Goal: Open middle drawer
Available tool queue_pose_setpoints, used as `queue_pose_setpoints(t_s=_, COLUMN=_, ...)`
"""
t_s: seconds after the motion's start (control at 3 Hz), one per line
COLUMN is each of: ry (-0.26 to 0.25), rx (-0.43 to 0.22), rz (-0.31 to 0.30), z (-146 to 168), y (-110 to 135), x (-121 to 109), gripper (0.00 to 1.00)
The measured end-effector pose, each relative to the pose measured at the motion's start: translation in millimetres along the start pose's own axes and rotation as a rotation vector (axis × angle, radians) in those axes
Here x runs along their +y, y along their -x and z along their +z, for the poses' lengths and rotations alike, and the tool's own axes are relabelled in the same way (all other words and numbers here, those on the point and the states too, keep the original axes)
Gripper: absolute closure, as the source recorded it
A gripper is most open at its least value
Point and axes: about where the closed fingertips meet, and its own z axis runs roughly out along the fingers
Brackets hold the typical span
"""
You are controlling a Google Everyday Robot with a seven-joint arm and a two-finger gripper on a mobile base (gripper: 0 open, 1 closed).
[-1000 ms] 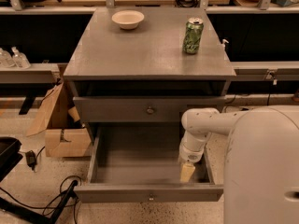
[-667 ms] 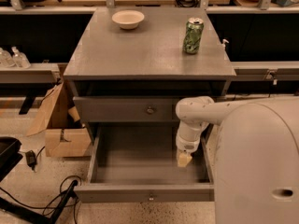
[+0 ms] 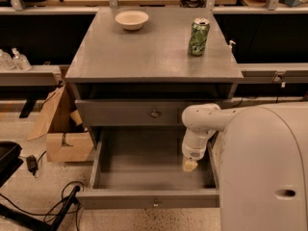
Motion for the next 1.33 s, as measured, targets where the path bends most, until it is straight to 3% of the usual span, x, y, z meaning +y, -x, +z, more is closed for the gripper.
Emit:
queue_pose_setpoints(t_s=0.33, ry=-0.051, rx=-0.014, rz=-0.011, z=40.8, y=-12.3, x=-4.1, gripper=1.0)
queue_pose_setpoints(t_s=0.67, ry=-0.136, rx=-0.044, rz=-0.021, z=73.2, y=-19.2, x=-22.4, gripper=1.0)
queue_pose_setpoints(t_s=1.0, ry=-0.161, rx=-0.056, rz=-0.023, z=75.2, y=-16.5, x=-28.7, gripper=1.0)
queue_pose_setpoints(t_s=1.33, ry=-0.132, rx=-0.069, rz=-0.006, z=81.4, y=-17.0, x=-18.5, gripper=1.0)
